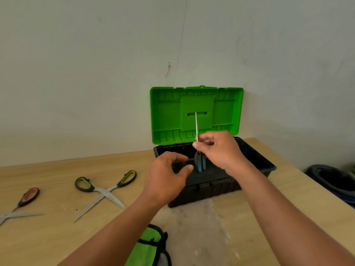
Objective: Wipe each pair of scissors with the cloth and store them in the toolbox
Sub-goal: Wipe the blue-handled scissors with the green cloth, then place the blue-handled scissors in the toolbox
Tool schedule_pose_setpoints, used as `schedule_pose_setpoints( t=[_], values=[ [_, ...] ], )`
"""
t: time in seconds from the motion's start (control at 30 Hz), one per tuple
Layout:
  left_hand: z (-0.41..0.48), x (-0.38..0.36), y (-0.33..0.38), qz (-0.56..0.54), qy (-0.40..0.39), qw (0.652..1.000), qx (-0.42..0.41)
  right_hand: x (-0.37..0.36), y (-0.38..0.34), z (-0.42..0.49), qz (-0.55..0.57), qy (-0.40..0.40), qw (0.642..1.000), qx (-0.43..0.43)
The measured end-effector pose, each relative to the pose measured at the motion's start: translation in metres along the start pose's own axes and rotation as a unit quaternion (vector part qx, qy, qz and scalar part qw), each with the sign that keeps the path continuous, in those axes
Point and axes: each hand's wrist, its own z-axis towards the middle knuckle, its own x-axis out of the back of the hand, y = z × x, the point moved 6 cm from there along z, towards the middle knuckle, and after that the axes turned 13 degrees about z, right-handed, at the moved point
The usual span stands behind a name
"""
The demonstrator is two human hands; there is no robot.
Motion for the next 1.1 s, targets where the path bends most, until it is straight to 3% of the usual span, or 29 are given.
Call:
schedule_pose_setpoints(
  t=[0.07,0.17,0.33,0.43,0.53,0.73,0.83,0.93,1.1],
  values=[
    [0.011,-0.013,0.001,0.116,-0.037,0.991,-0.05,0.016,0.014,0.023,-0.061,-0.035,0.997,0.01],
    [0.017,-0.036,-0.013,0.167,-0.118,0.978,-0.029,0.03,0.048,0.057,-0.198,-0.112,0.974,0.002],
    [0.016,-0.052,-0.025,0.199,-0.142,0.969,-0.016,0.028,0.103,0.084,-0.388,-0.243,0.888,-0.036],
    [0.016,-0.053,-0.025,0.219,-0.143,0.965,-0.024,0.025,0.122,0.09,-0.462,-0.262,0.846,-0.042],
    [0.014,-0.052,-0.026,0.222,-0.147,0.963,-0.032,0.024,0.13,0.093,-0.49,-0.254,0.833,-0.042],
    [0.015,-0.052,-0.029,0.201,-0.149,0.968,-0.033,0.024,0.13,0.094,-0.472,-0.226,0.851,-0.054],
    [0.015,-0.047,-0.031,0.167,-0.145,0.975,-0.029,0.022,0.112,0.093,-0.37,-0.188,0.908,-0.058],
    [0.011,-0.036,-0.032,0.112,-0.138,0.984,-0.032,0.009,0.074,0.078,-0.276,-0.144,0.95,-0.005],
    [-0.002,0.011,-0.059,0.072,-0.056,0.996,-0.003,-0.028,-0.013,0.006,-0.123,-0.151,0.978,0.082]
  ],
)
